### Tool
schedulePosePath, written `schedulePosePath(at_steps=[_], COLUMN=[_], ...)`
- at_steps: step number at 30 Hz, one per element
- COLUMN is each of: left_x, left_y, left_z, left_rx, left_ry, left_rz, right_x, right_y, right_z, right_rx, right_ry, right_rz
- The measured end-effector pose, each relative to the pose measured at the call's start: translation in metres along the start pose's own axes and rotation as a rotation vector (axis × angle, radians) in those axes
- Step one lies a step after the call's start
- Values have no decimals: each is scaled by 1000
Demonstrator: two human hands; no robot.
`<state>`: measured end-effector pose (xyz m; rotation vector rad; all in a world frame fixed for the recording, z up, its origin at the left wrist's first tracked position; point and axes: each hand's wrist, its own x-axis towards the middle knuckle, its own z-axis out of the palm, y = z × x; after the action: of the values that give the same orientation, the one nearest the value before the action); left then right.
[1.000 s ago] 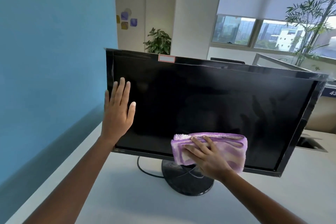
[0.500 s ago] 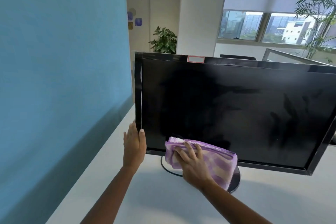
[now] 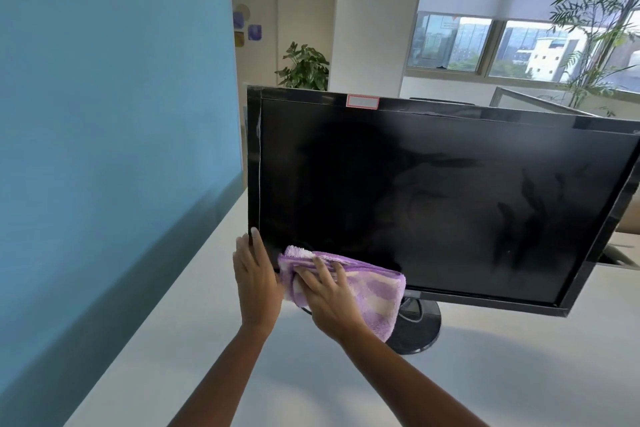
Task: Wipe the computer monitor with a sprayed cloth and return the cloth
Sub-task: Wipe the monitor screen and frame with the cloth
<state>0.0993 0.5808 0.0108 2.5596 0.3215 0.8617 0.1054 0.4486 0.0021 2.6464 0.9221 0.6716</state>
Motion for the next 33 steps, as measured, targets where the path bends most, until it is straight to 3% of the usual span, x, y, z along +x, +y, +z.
schedulePosePath(at_steps=[4,8,15,19,33], left_x=[-26,-47,-74,-85,-98], left_y=[16,35,83,109,139], left_z=[16,35,56,64,73], left_rx=[179,227,206,234,336], left_ry=[52,-46,-171,-201,-187], left_rz=[237,459,625,638,493], right_x=[-25,-59,-127,-159,-228], right_y=[31,66,132,165,234], right_z=[8,14,24,25,18], right_rx=[-24,-46,-76,-96,-43], right_ry=[30,81,86,124,-25], right_rz=[25,83,210,278,564])
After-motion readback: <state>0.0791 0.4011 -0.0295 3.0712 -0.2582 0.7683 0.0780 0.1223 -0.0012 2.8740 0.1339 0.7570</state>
